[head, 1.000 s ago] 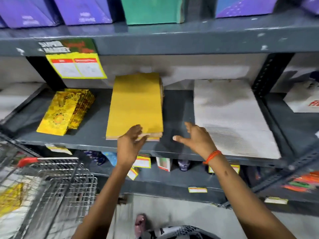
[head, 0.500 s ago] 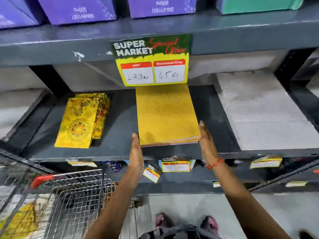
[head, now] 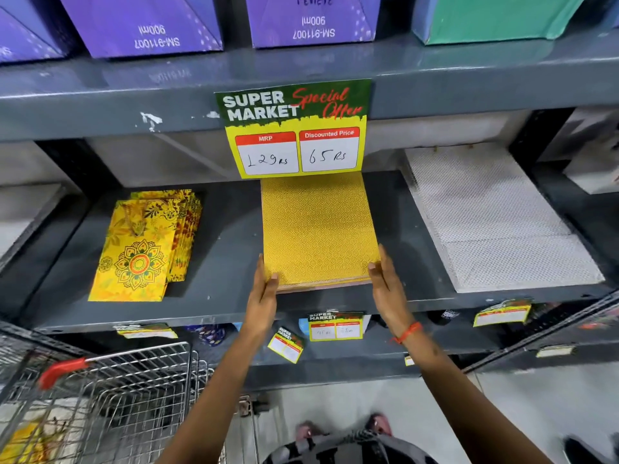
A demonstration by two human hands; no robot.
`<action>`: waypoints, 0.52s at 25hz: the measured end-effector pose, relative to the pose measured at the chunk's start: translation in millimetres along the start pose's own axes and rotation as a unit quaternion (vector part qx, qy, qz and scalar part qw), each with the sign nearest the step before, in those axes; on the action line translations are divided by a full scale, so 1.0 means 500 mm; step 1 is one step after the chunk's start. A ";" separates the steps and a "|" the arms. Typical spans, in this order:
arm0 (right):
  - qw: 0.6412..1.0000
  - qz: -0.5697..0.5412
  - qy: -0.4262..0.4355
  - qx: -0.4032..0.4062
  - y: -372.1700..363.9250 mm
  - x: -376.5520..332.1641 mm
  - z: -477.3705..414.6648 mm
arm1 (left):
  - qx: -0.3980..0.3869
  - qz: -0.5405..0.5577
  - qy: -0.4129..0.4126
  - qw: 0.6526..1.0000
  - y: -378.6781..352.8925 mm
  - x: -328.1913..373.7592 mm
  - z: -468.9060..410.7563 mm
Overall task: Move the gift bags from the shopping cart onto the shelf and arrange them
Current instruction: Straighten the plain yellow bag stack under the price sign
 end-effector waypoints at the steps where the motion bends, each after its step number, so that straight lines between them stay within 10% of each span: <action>1: 1.000 0.014 0.006 -0.004 0.000 0.001 0.000 | -0.001 -0.003 -0.003 1.000 0.001 -0.002 0.001; 13: 0.951 0.241 0.179 -0.070 0.023 -0.021 -0.023 | -0.061 -0.339 -0.208 0.915 0.057 0.052 -0.040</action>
Point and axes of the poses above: each hand's wrist, its own z-axis away from the middle knuckle, its own y-axis out of the back of the hand, x = y × z, the point moved 5 cm from there along -z, towards the middle knuckle, and after that the axes turned 5 degrees about x, right-handed, at the moved point
